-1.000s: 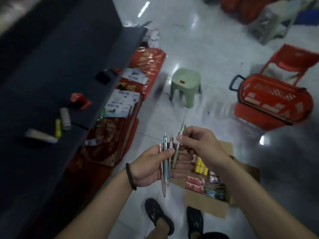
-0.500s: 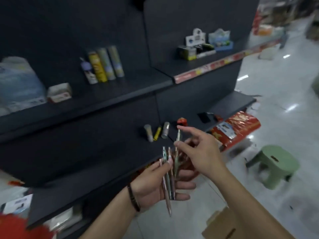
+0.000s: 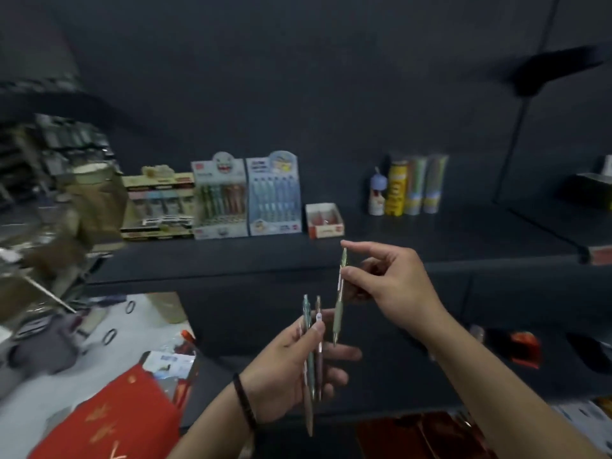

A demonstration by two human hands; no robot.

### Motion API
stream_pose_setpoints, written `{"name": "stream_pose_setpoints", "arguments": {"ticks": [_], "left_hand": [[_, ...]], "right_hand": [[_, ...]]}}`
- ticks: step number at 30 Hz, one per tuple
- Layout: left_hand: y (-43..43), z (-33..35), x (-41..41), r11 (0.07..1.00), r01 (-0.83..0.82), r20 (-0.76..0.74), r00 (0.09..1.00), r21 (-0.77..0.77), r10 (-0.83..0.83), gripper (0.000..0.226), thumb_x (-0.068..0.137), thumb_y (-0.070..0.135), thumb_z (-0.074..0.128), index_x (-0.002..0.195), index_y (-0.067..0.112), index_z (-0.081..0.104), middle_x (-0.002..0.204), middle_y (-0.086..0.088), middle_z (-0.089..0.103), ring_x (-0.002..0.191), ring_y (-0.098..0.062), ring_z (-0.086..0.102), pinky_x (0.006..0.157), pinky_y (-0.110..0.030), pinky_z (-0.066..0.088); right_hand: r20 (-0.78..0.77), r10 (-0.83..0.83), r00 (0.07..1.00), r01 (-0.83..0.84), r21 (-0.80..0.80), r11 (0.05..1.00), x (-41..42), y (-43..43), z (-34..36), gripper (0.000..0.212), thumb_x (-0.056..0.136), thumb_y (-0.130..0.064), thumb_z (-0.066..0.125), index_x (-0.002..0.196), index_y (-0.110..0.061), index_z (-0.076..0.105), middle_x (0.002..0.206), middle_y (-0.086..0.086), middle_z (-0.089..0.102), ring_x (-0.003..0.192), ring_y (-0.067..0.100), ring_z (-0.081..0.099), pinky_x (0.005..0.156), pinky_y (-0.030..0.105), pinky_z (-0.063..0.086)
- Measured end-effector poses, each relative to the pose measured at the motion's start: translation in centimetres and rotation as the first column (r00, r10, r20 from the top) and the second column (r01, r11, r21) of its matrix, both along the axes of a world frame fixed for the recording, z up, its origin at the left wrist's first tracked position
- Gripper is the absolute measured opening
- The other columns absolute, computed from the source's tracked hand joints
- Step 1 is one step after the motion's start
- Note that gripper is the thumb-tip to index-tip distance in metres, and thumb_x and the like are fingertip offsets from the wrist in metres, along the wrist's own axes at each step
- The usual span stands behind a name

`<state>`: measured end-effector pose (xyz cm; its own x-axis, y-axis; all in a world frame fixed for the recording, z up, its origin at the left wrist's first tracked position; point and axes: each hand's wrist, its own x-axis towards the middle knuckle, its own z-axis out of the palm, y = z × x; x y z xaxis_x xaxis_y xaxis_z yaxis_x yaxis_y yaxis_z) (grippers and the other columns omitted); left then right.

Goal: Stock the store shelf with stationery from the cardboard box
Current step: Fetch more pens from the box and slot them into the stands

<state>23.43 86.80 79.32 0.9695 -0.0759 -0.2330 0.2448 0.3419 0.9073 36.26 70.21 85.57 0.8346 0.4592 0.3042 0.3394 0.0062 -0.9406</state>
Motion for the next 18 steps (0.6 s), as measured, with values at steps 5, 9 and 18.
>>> {"name": "stream_pose_setpoints", "arguments": {"ticks": [5, 9, 18], "left_hand": [[7.9, -0.5, 4.2, 0.947, -0.314, 0.003, 0.949, 0.067, 0.315, 0.036, 0.104, 0.039, 0.054, 0.132, 0.016, 0.056, 0.072, -0.011, 0.056, 0.050, -0.017, 0.041, 0.053, -0.026, 0.038], [13.4, 0.5, 7.7, 0.870, -0.493, -0.047, 0.869, 0.011, 0.493, 0.018, 0.111, 0.032, 0.046, 0.112, 0.016, 0.054, 0.064, -0.001, 0.035, 0.048, -0.012, 0.025, 0.050, -0.021, 0.027], [23.7, 2.8, 11.7, 0.722, -0.691, 0.045, 0.720, -0.042, 0.692, 0.034, 0.094, -0.012, 0.028, 0.101, 0.017, 0.044, 0.069, -0.003, 0.040, 0.054, -0.015, 0.033, 0.056, -0.027, 0.028]], "right_hand": [[0.078, 0.018, 0.997, -0.024, 0.084, 0.996, 6.4, 8.2, 1.9, 0.040, 0.089, -0.009, 0.084, 0.122, -0.029, 0.077, 0.076, 0.020, 0.072, 0.069, 0.029, 0.075, 0.066, 0.041, 0.065], [0.178, 0.027, 0.984, -0.044, 0.090, 0.995, 11.4, 13.3, 3.8, 0.036, 0.091, -0.013, 0.083, 0.120, -0.031, 0.075, 0.073, 0.005, 0.077, 0.068, 0.020, 0.078, 0.069, 0.039, 0.063], [0.339, 0.103, 0.935, -0.115, 0.017, 0.993, 18.2, 28.1, 4.7, 0.032, 0.095, -0.018, 0.079, 0.123, -0.032, 0.075, 0.072, -0.005, 0.074, 0.071, 0.007, 0.072, 0.073, 0.031, 0.061]]}}
